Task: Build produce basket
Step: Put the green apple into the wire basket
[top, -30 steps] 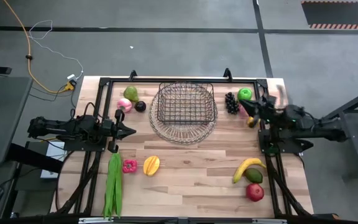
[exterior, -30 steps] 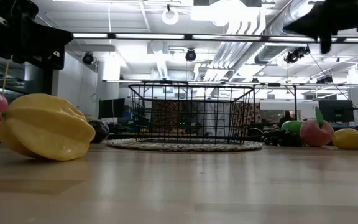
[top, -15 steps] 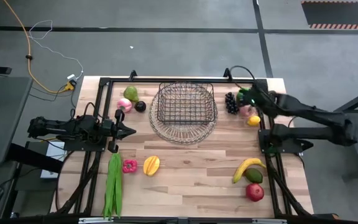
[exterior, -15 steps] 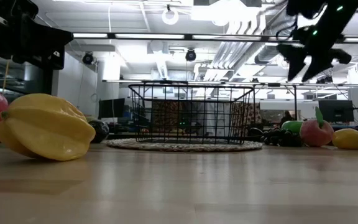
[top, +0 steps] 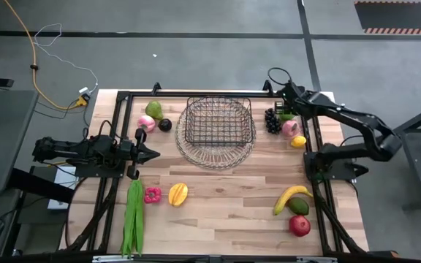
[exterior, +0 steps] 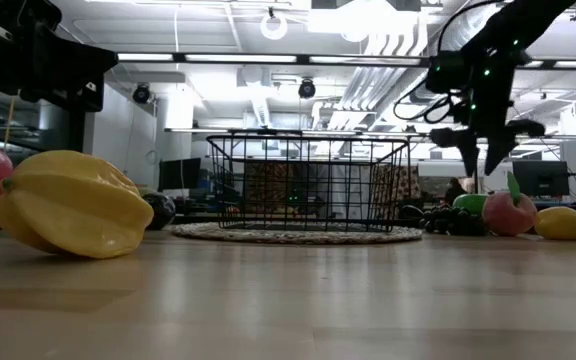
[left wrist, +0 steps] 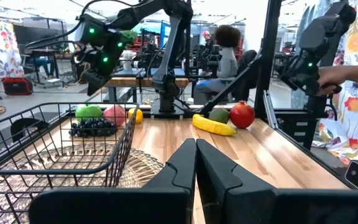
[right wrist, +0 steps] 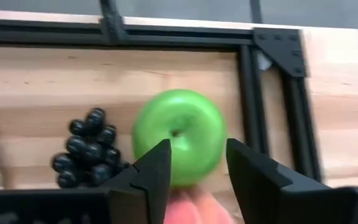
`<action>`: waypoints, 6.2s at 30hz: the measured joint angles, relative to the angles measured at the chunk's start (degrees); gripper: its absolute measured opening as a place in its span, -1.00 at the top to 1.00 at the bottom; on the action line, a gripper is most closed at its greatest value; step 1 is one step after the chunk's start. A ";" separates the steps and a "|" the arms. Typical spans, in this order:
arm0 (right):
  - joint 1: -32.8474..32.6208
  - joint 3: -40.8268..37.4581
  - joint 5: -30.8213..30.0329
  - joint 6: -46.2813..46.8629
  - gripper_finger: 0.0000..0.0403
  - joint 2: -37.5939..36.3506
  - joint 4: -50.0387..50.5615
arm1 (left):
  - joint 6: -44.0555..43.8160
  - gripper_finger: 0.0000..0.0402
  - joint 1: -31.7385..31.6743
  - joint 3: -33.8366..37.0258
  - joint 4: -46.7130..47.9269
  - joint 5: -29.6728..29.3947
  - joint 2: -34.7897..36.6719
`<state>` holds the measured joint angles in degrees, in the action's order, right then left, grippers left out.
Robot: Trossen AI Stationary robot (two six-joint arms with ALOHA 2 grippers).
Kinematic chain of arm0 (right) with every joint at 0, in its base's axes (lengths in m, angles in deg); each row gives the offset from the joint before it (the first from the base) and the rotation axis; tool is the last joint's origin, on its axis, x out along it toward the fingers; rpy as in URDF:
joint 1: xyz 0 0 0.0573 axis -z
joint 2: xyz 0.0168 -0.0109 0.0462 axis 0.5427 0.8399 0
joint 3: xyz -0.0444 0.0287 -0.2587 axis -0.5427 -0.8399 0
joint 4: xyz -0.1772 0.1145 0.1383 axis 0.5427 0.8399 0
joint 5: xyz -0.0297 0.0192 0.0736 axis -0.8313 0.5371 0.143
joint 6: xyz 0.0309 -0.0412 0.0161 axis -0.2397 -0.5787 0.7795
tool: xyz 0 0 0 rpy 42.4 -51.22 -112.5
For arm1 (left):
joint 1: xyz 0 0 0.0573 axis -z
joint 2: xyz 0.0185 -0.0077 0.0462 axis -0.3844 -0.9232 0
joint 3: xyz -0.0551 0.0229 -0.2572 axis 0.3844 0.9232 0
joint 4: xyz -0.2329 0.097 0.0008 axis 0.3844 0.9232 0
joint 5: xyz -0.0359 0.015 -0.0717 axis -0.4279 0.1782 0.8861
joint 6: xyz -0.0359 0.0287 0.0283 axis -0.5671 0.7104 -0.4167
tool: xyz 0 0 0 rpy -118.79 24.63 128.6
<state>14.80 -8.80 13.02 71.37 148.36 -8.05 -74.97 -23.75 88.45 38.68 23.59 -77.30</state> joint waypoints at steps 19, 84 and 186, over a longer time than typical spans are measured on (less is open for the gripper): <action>0.27 -0.04 -1.71 0.49 0.55 10.38 -7.66 | 0.01 1.00 0.01 0.01 0.02 0.00 0.00; -0.75 -5.22 -10.17 23.42 0.36 7.68 -9.84 | 0.02 1.00 0.02 0.00 0.07 0.00 0.00; -27.39 30.79 14.65 -34.34 1.00 23.49 -3.67 | -0.44 1.00 0.00 0.00 0.02 -4.46 0.00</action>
<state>-12.59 21.99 27.67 37.03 171.85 -11.72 -75.41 -23.75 88.45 38.70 19.13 -77.30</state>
